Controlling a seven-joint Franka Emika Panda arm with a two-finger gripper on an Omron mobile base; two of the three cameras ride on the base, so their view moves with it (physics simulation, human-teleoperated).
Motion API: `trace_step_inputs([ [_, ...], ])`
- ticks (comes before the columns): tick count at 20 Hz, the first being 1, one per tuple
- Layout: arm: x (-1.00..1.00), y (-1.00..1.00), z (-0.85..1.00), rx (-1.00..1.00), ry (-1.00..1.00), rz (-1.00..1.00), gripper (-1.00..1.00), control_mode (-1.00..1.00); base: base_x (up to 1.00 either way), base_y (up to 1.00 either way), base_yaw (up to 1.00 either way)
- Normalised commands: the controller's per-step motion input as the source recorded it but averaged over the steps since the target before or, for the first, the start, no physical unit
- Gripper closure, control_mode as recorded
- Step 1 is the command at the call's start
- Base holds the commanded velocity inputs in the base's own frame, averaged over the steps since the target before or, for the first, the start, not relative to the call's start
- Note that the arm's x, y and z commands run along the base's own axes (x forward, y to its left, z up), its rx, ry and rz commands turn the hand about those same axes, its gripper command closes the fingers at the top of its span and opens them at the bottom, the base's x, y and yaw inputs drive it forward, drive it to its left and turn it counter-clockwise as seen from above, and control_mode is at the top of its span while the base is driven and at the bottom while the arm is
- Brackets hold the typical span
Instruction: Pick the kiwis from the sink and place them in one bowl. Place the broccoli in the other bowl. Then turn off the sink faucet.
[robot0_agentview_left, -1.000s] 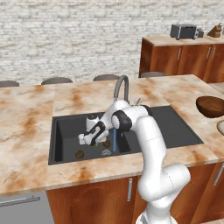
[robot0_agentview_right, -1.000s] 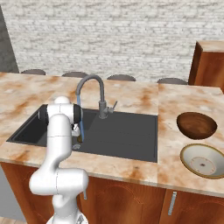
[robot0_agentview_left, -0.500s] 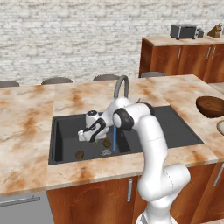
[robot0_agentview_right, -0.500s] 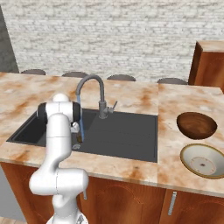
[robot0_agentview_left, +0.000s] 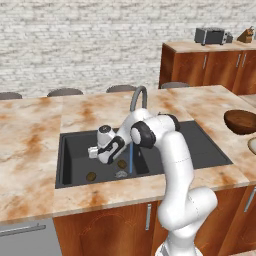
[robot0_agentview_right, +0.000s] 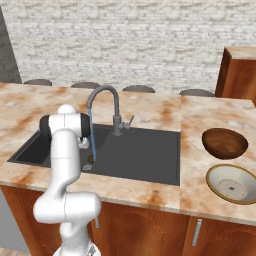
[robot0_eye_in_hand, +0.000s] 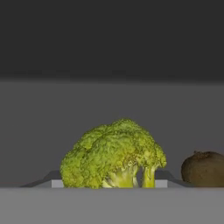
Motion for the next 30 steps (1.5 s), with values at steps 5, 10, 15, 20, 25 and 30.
trace_step_inputs([
  [5, -0.08, 0.09, 0.07, 0.00, -0.12, 0.00, 1.00, -1.00, 0.00, 0.00, 0.00],
  [10, 0.00, 0.00, 0.46, 0.00, 0.00, 0.00, 1.00, -1.00, 0.00, 0.00, 0.00],
  [15, 0.00, 0.00, 0.50, 0.00, 0.00, -0.01, 1.00, -1.00, 0.00, 0.00, 0.00],
  [20, 0.00, 0.00, 0.45, 0.00, -0.01, -0.02, 1.00, -1.00, 0.00, 0.00, 0.00],
  [25, -0.04, 0.00, 0.45, 0.00, -0.06, -0.04, 1.00, -1.00, 0.00, 0.00, 0.00],
  [30, -0.17, 0.00, 0.40, 0.00, 0.00, -0.02, 1.00, -1.00, 0.00, 0.00, 0.00],
])
